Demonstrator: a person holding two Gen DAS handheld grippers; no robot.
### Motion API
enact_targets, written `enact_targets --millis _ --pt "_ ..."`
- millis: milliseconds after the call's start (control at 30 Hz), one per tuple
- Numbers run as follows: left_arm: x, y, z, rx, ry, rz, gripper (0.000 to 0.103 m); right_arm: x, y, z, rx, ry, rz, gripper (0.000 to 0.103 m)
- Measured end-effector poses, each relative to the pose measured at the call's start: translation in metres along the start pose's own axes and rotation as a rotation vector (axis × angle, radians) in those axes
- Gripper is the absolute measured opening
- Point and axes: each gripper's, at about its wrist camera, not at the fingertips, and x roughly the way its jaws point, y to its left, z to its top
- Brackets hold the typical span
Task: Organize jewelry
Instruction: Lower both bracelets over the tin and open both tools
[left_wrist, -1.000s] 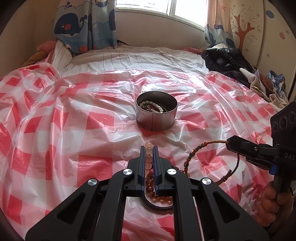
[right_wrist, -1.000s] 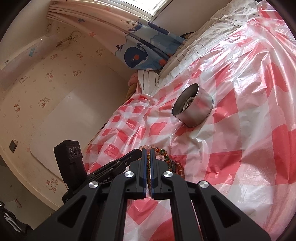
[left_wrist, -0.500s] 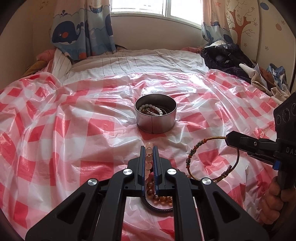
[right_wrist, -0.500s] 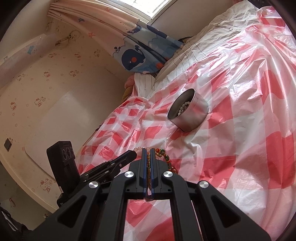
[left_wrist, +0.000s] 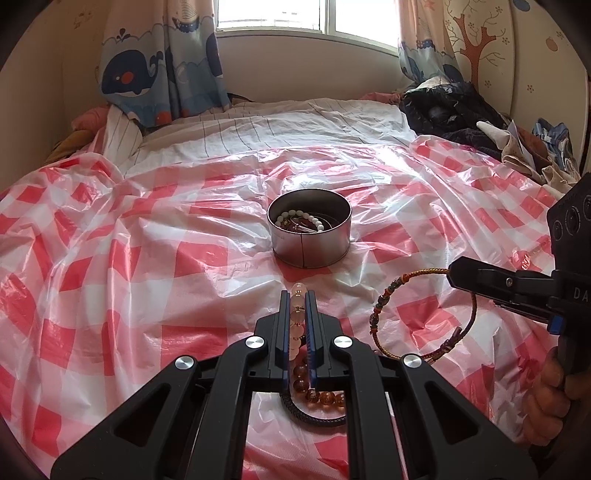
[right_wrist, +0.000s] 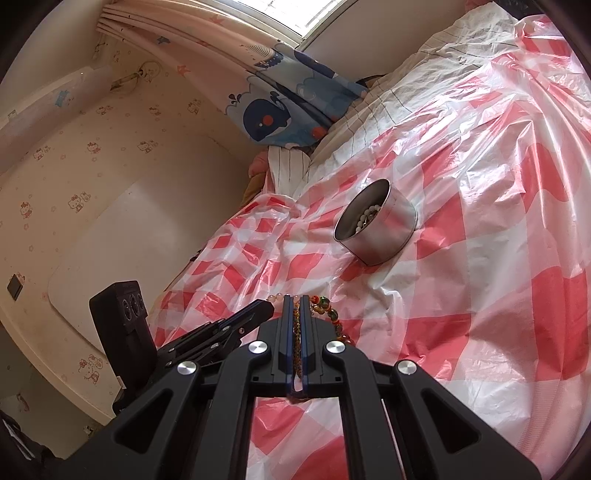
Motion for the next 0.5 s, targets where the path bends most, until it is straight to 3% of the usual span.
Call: enact_targets --millis 267,500 --pt "-0.005 0.005 0.010 -0.060 -0.023 -0.079 0.007 0.006 0.005 0.010 -0.017 -0.020 0.003 0.004" --pt "0.001 0.013 0.042 -0.117 -0.067 -0.146 0.007 0.016 0.005 0.034 -0.016 -0.060 0.014 0.004"
